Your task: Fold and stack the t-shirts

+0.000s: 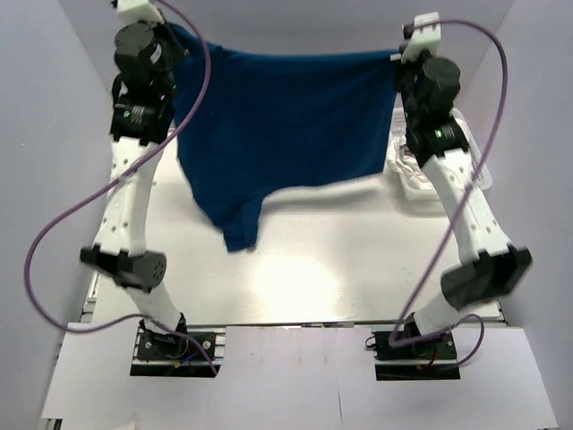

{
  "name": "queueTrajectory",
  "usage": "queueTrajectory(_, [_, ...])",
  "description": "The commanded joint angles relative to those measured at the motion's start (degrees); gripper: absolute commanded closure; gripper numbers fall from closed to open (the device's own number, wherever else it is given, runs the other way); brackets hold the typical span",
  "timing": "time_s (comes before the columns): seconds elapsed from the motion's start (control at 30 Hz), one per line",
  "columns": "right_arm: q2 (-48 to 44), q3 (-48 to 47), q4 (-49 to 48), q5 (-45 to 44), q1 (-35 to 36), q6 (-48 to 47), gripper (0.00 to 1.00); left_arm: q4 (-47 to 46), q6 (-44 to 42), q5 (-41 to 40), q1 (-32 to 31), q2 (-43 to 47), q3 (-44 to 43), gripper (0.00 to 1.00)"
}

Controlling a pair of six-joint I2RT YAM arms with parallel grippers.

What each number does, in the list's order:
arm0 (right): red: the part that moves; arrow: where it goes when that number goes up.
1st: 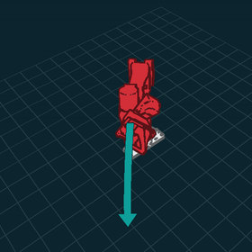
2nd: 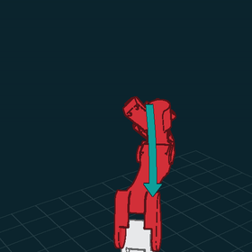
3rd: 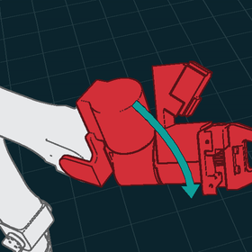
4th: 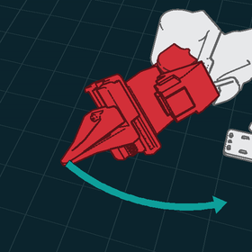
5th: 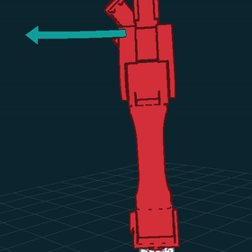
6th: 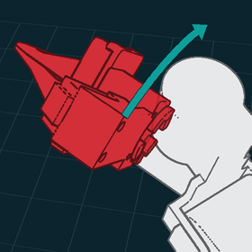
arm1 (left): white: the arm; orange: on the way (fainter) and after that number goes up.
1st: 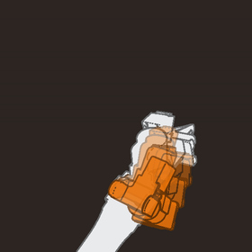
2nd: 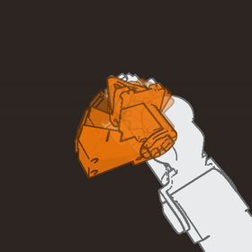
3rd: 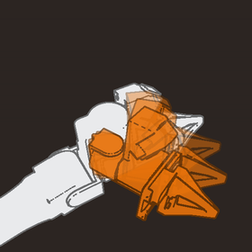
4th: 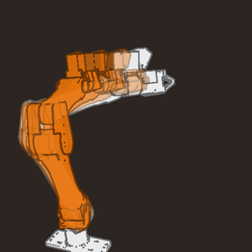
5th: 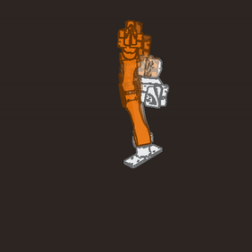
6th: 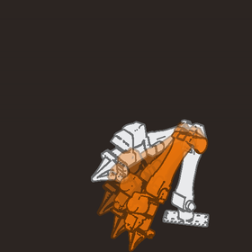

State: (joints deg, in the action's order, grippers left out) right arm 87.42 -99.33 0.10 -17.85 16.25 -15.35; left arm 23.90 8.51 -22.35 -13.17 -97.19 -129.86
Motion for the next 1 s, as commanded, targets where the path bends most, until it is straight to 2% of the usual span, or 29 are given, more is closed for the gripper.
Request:
queueTrajectory(0.0, [7.7, -12.1, -6.1, -1.8, -2.4, 1.6, 1.0, -9.1, -6.1, -5.9, 0.9, -3.8, -7.8, 1.0])
queueTrajectory(0.03, [9.7, -19.7, -5.0, 0.1, -3.3, 2.9, 1.0, -13.5, -6.7, -5.9, 0.9, -5.3, -8.5, 1.0])
queueTrajectory(0.07, [15.1, -22.4, -4.5, 0.7, -3.6, 4.3, 1.0, -15.5, -6.7, -5.9, 1.4, -5.3, -9.2, 1.0])
queueTrajectory(0.13, [17.9, -28.7, -4.1, 3.8, -4.3, 5.4, 1.0, -18.8, -7.4, -4.6, 2.0, -7.4, -11.6, 1.0])
queueTrajectory(0.2, [20.3, -30.8, -6.3, 6.3, -5.0, 7.0, 1.0, -22.8, -8.1, -3.4, 2.0, -8.5, -13.9, 1.0])
queueTrajectory(0.37, [13.9, -20.9, -11.0, 10.6, -5.6, 8.2, 1.0, -22.1, -8.1, -2.6, 2.5, -5.4, -10.1, 1.0])
queueTrajectory(0.43, [11.8, -13.1, -11.1, 11.5, -5.6, 8.3, 1.0, -19.3, -7.6, -2.6, 2.5, -2.8, -3.9, 1.0])
queueTrajectory(0.53, [6.5, 0.0, -14.6, 13.2, -5.7, 8.0, 1.0, -20.1, -4.7, -3.8, 2.5, 8.9, 17.7, 1.0])
queueTrajectory(0.57, [4.5, 5.5, -15.0, 13.7, -5.7, 8.0, 1.0, -21.7, -3.9, -3.8, 2.5, 12.8, 31.4, 1.0])
queueTrajectory(0.6, [3.6, 7.6, -15.2, 15.5, -5.6, 7.8, 1.0, -24.7, -3.1, -3.8, 2.0, 20.2, 37.6, 1.0])
queueTrajectory(0.63, [1.5, 13.7, -15.6, 16.4, -5.6, 7.0, 1.0, -24.7, -1.8, -4.4, 2.0, 23.5, 42.8, 1.0])
queueTrajectory(0.67, [0.7, 15.7, -15.1, 17.2, -5.5, 6.7, 1.0, -23.6, 1.5, -4.4, 2.0, 26.4, 50.9, 1.0])
queueTrajectory(0.7, [-0.1, 17.7, -14.8, 19.8, -5.4, 6.0, 1.0, -21.0, 3.2, -4.4, 1.3, 29.0, 54.3, 1.0])
queueTrajectory(0.73, [-2.4, 23.9, -14.5, 20.7, -5.3, 5.7, 1.0, -18.6, 5.6, -2.8, 1.3, 33.3, 57.2, 1.0])
queueTrajectory(0.8, [-3.8, 27.6, -14.9, 21.4, -5.4, 6.2, 1.0, -13.5, 12.8, 1.1, 1.3, 36.6, 65.4, 1.0])
queueTrajectory(0.83, [-5.1, 33.4, -14.3, 21.7, -5.3, 7.3, 1.0, -8.2, 18.0, 2.6, 1.3, 39.2, 70.7, 1.0])
queueTrajectory(0.93, [-8.1, 40.1, -13.1, 21.4, -5.2, 9.3, 1.0, -0.4, 23.6, 9.9, 1.3, 42.0, 80.9, 1.0])
queueTrajectory(0.97, [-9.3, 45.0, -12.2, 21.4, -5.3, 10.5, 1.0, 1.0, 26.0, 12.0, 1.3, 42.5, 82.8, 1.0])
